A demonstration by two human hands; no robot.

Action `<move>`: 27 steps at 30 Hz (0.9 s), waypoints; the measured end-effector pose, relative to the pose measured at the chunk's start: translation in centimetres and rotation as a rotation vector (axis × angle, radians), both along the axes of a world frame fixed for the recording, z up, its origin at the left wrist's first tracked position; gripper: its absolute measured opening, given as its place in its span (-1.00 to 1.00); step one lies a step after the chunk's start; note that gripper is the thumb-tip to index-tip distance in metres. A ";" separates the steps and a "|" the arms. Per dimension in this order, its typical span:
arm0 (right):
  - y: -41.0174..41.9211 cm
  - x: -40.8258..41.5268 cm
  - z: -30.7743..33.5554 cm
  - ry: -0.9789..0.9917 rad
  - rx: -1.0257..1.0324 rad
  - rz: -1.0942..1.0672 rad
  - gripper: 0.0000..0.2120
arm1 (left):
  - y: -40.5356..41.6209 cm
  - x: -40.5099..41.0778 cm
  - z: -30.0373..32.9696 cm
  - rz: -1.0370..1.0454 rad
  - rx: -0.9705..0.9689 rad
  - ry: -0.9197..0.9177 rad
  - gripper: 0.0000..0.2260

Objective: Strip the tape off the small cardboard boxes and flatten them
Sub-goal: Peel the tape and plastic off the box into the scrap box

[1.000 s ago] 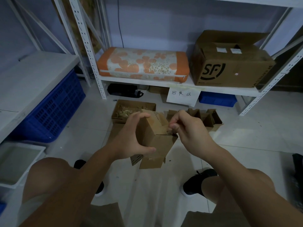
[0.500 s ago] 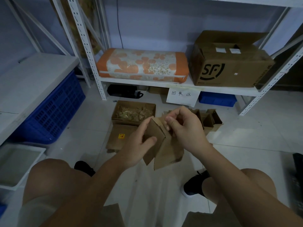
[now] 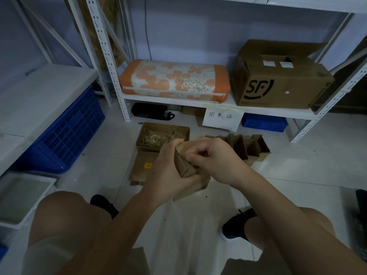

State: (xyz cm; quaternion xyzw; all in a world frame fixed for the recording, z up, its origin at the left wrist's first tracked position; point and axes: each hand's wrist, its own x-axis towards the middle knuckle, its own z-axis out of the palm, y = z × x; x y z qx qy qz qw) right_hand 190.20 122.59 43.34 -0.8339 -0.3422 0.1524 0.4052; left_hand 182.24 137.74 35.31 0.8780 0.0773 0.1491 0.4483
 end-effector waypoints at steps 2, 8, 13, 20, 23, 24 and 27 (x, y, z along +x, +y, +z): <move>0.0 0.0 -0.2 0.093 0.051 -0.111 -0.87 | 0.1 -0.1 0.0 0.006 0.062 -0.011 -0.09; 0.5 -0.5 -0.9 0.117 -0.009 -0.150 -0.82 | 1.0 0.1 -0.3 -0.059 0.262 -0.066 -0.14; 1.4 -1.0 -1.3 -0.167 -0.073 -0.176 -0.86 | 1.0 0.2 0.0 -0.087 0.138 -0.008 -0.15; 0.8 -0.3 -2.8 -0.510 -0.118 -0.170 -0.88 | 1.4 1.1 0.0 -0.099 0.097 0.019 -0.15; 1.0 -0.7 -3.0 -0.414 -0.044 -0.093 -0.89 | 1.2 1.3 -0.1 -0.071 0.055 0.023 -0.13; 0.8 -0.7 -2.6 -0.320 -0.015 -0.082 -0.89 | 1.3 1.3 -0.2 -0.067 0.042 0.024 -0.13; 0.2 -0.6 -2.0 -0.051 0.086 -0.087 -0.79 | 1.6 0.8 -0.7 -0.065 0.018 0.016 -0.14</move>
